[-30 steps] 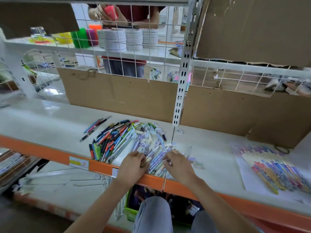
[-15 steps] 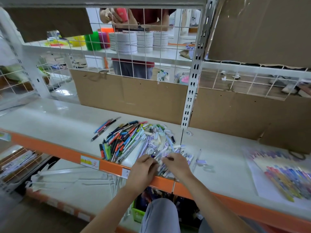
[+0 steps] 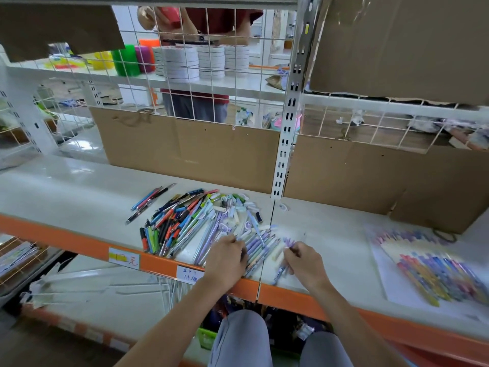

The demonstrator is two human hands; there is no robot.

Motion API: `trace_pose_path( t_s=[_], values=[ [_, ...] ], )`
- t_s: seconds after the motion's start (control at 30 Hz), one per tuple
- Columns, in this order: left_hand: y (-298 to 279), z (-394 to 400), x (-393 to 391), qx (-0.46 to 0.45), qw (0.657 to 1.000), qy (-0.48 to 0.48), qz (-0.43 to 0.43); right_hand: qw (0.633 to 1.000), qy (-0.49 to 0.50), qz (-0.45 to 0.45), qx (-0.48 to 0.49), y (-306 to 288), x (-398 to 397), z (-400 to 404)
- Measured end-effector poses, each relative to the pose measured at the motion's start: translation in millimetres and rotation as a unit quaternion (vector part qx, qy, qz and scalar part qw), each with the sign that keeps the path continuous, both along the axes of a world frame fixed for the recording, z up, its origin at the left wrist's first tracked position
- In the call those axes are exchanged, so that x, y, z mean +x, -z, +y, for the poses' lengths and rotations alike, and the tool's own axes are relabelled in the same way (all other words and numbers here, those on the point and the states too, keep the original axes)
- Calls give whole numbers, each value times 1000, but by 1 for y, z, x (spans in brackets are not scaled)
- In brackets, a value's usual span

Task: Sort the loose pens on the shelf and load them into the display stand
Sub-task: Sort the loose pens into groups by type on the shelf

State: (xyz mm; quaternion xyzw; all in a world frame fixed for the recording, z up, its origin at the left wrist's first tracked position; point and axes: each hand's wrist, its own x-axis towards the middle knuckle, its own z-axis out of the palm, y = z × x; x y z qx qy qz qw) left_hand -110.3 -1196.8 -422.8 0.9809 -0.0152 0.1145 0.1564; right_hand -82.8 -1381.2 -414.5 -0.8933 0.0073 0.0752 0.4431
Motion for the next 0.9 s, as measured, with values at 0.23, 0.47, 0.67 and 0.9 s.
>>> trace_pose_path(
  t_s=[0.23,0.47,0.67,0.9],
  values=[
    [-12,-4,10,121,989,7,86,1000,-14,-4,26,-8,-5,-1],
    [-24,6,5,41,994,-8,102,985,29,15,172,-22,-4,-8],
    [-28,7,-7,-140,989,-26,50,948,40,5,316,-46,-3,-10],
    [-31,-8,-11,-263,961,62,57,918,54,-6,393,-64,0,-16]
  ],
)
